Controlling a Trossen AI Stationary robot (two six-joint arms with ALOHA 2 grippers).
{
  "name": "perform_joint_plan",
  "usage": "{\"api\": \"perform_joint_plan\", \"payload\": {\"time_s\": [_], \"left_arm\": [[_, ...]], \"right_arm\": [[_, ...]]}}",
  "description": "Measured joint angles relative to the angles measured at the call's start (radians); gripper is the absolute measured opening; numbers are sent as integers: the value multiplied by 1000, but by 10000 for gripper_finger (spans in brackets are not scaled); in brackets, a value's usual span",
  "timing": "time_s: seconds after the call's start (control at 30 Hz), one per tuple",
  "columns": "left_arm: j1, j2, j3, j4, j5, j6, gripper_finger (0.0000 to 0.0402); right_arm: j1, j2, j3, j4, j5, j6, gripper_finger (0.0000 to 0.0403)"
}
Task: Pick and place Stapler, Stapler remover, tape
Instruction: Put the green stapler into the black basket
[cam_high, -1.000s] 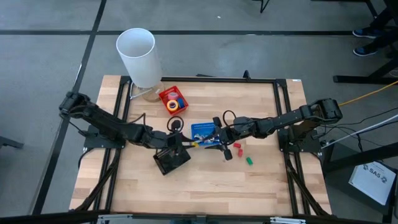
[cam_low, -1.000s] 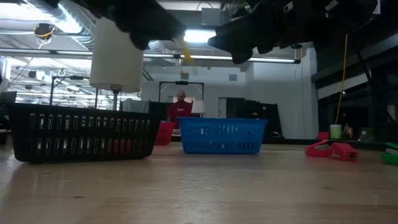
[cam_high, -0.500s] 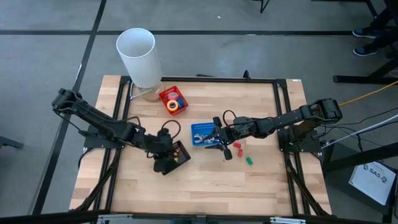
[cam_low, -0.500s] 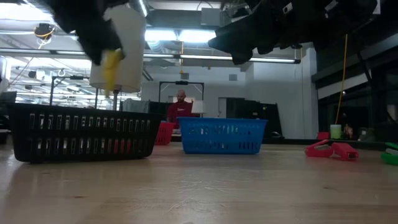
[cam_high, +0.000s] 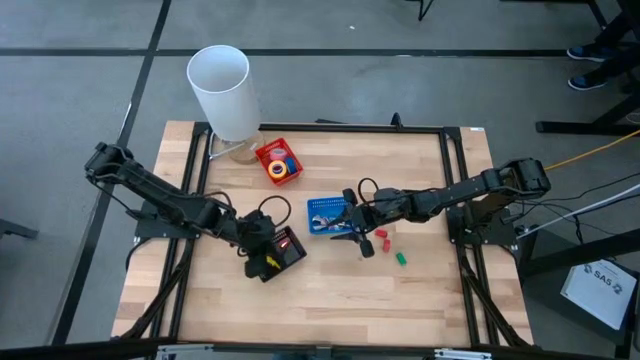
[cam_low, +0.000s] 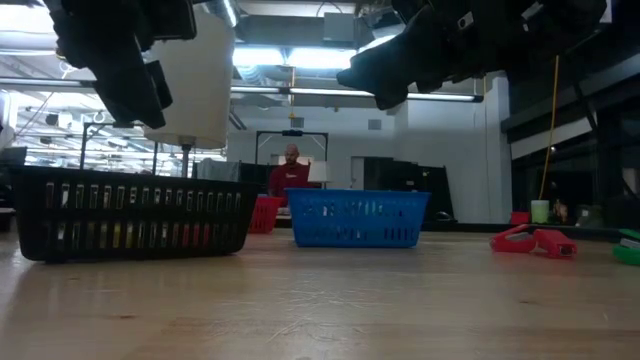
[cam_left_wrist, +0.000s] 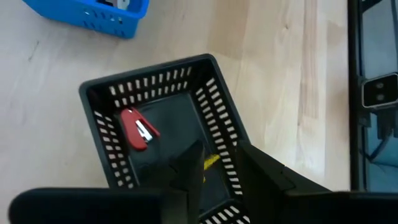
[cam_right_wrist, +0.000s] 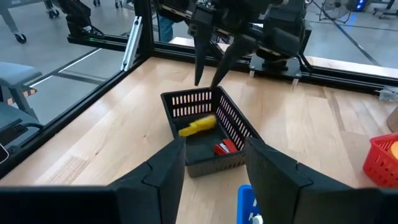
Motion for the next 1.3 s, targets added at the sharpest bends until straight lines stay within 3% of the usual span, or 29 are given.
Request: {"api": "perform_joint_plan", "payload": {"time_s": [0.4,0.6,0.7,0.8,0.9,1.13,1.3], "left_arm": [[1,0,0,17,-19,1,142],[1,0,0,109,-18,50,165],[1,0,0,177,-18,86,171],[1,0,0,248,-18,135,173],[1,0,0,306,-19,194,173],[0,0,0,389,-69,299,175],[0,11,0,436,-95,341,172]], "right_arm": [[0,0,0,6,0,-2,166],[0,0,0,10,-3,124,166],[0,-2,0,-33,-83,157,166],[1,-18,21,-184,-171,217,166],[7,-20,93,-427,-192,284,166],[82,-21,288,-947,-87,229,166],[135,-22,338,-1178,-18,291,166]]}}
